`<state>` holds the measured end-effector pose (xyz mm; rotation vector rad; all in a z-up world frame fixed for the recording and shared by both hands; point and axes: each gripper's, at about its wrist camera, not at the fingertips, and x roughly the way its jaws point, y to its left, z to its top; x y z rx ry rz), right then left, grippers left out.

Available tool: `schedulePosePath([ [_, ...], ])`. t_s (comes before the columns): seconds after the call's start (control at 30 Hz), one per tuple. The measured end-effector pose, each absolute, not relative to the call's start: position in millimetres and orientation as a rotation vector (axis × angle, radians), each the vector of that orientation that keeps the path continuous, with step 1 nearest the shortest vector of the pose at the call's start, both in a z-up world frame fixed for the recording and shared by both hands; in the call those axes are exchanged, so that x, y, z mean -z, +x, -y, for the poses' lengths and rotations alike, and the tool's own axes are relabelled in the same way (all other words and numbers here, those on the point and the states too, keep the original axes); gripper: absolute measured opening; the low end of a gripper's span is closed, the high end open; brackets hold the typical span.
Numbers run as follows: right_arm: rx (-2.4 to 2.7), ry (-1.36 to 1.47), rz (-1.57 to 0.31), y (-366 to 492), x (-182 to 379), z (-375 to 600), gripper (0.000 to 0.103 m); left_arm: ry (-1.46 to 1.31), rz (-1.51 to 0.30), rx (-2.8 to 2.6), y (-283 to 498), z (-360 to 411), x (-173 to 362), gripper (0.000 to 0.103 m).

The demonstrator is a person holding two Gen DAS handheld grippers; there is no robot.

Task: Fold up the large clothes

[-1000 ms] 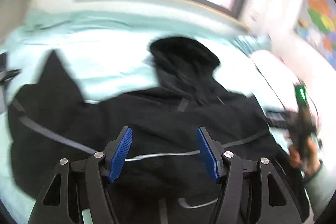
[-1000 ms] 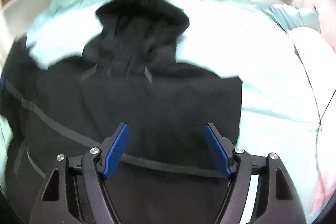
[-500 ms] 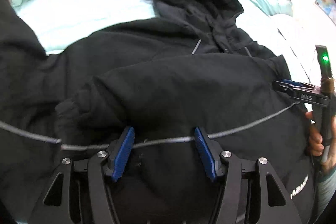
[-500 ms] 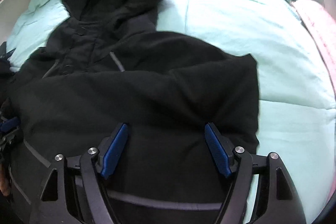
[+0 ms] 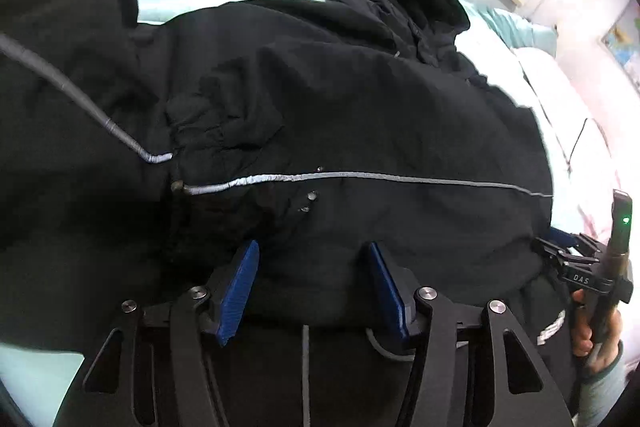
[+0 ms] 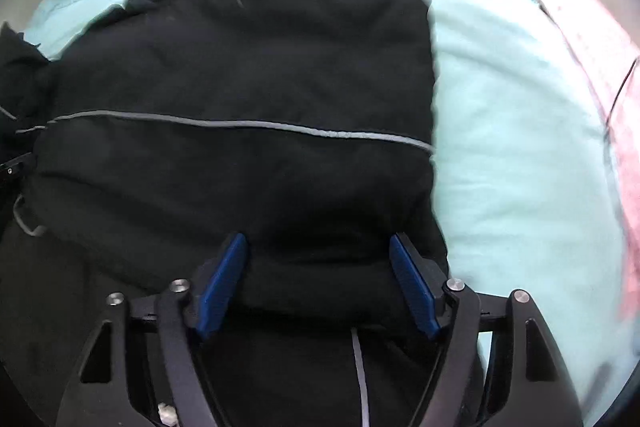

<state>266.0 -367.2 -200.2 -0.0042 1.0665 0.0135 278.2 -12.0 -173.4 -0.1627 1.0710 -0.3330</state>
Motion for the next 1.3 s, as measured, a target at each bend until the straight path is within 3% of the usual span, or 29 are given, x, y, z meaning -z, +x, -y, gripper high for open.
schedulePosePath([
  [0.23,-0.017,0.008,-1.061,259.6,150.5,346.5,0.076,-0.154,-0.965,0.353,245.3,-0.7,130.1,0.057],
  [0.47,-0.212,0.047,-0.879,258.9,75.2,248.4,0.076,-0.301,-0.778,0.325,201.9,-100.6,60.1,0.057],
  [0.6,-0.258,0.083,-0.796,276.9,72.9,199.8,0.076,-0.379,-0.72,0.194,200.1,-178.8,44.5,0.057],
  [0.83,-0.217,0.058,-0.848,316.4,176.1,167.5,0.076,-0.508,-0.737,0.04,236.4,-276.5,72.9,0.057],
  [1.1,-0.26,0.048,-0.772,300.6,171.6,172.8,0.085,-0.807,-0.758,0.028,312.7,-341.2,146.5,0.057],
  [1.3,-0.264,0.031,-0.759,306.2,178.0,161.5,0.089,-0.831,-0.791,0.054,359.6,-338.1,178.7,0.057],
])
